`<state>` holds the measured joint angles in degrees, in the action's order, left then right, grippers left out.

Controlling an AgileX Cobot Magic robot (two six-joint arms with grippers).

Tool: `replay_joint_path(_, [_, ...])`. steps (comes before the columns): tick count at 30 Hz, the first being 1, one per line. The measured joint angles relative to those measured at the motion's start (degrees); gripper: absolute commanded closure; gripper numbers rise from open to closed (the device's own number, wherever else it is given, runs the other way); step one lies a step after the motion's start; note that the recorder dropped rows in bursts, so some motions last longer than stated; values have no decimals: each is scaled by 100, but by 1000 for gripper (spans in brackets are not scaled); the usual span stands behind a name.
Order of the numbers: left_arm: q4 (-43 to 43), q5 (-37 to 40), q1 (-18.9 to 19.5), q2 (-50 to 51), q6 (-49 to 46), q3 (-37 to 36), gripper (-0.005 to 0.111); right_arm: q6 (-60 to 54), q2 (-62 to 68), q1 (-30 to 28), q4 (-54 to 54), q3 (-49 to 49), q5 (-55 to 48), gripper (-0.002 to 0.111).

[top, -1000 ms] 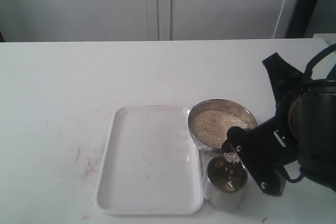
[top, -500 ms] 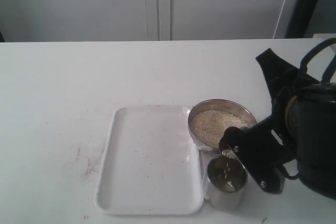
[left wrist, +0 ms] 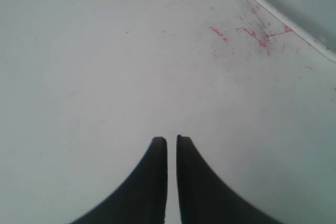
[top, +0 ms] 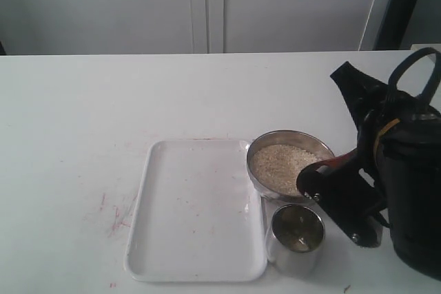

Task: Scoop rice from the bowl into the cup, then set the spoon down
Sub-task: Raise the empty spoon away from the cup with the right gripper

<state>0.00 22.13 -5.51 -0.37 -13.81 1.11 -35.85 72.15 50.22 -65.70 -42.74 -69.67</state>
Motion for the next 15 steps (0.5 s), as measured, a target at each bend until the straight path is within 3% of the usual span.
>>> replay_joint_path(15, [0,0,0,0,0,0,92,25,0,0,153,-2,0,108])
